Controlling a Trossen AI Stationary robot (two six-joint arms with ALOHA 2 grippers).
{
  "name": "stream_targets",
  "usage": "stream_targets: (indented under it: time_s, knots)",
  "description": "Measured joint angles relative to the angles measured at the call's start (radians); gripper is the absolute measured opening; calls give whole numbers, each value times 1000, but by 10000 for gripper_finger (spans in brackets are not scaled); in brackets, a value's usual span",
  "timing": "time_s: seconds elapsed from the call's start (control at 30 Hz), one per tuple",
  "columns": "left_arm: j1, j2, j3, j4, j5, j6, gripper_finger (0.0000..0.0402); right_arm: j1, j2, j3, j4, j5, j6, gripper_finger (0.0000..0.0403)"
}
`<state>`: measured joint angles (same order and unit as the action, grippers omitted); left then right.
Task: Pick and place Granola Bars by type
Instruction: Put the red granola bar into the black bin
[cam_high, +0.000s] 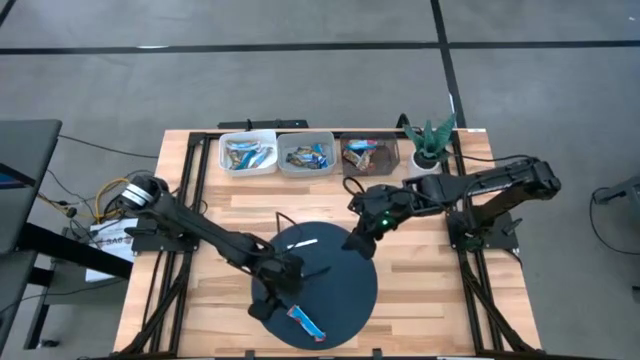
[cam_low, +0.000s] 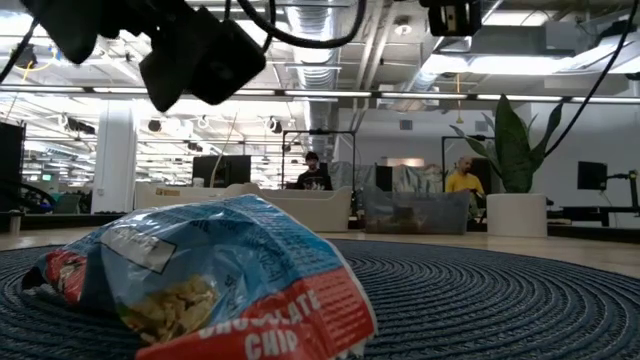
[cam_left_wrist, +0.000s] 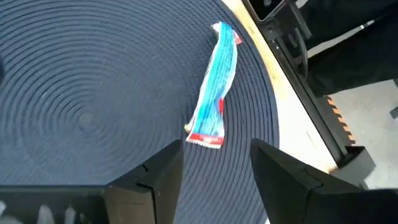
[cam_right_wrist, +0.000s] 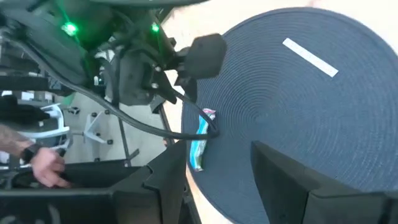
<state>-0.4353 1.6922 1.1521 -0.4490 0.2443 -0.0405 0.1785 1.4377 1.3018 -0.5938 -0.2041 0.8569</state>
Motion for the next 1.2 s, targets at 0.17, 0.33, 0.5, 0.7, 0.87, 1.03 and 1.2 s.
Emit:
stream_targets:
  time_s: [0.17,0.33,0.5,0.7,0.87,1.03,1.2]
  knots:
    - [-3,69,1,72,-6,-1,178,12,-27,0,9,1,-17,168]
    - [-8,128,1,198,32,-18,178,12,-75,-1,0,52,-71,164]
    - [-43,170,5,267,58,-33,178,11,-115,0,1,77,-80,159]
    - [-106,207,5,288,-20,-24,178,4,-140,0,8,88,-98,154]
    - [-128,227,19,291,-182,27,178,7,-138,3,37,105,-102,148]
    - [-123,226,20,289,-209,28,178,12,-141,0,33,107,-99,142]
    - [-126,240,20,290,-207,29,178,11,-141,0,57,106,-99,137]
